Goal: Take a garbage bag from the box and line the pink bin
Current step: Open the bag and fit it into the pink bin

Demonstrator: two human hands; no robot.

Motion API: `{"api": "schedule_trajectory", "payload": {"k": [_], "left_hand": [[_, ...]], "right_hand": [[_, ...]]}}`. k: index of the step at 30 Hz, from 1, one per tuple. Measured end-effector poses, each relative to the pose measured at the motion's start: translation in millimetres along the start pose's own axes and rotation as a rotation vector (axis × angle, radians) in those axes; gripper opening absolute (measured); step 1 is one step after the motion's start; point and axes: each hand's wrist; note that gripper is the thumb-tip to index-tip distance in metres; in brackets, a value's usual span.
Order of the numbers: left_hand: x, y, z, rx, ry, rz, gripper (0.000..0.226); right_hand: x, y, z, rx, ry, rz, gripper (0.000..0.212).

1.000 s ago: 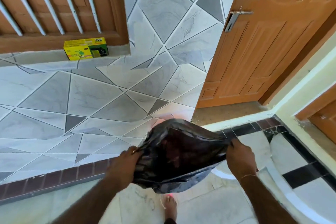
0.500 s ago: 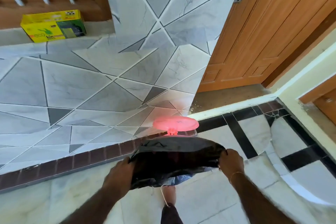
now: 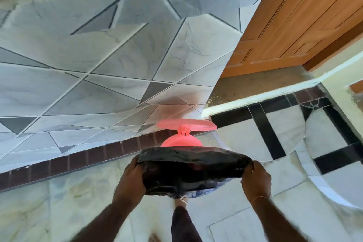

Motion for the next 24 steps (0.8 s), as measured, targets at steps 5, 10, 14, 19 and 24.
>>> {"api": "schedule_trajectory", "payload": {"k": [5,10,14,19,24], "left_hand": [[16.1,7.1,11.3,-0.096,0.135,-0.107,0.063],[23.2,-4.5,21.2,-0.168,0.107,-0.08,0.056],[24.5,-25.1,41.5,0.059,-0.044,0.08,0.075],[24.5,-48.6,72.9,0.111,-0.172,0.071,0.067],[6.8,-84.1,95.0,0.151,-0.256,0.085,0.08]], "right_hand": [[11.0,-1.7,19.2,-0.049,-0.012,-0.03,0.025],[14.1,8.3,33.1,-0.065,0.042,0.05,0.02],[7.6,8.8,46.4,-0.107,-0.015,-0.012,0.02],[-0.2,12.8,79.9,-0.167,-0.107,-0.018,0.024],[-9.6,34.7,96.5,-0.236,-0.168,0.063,0.021]]}}
Point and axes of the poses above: each hand's wrist, its own x-axis towards the middle knuckle, its own z-axis out of the palm, y = z × x, and after that the axes turned 15 degrees about y, right-handed
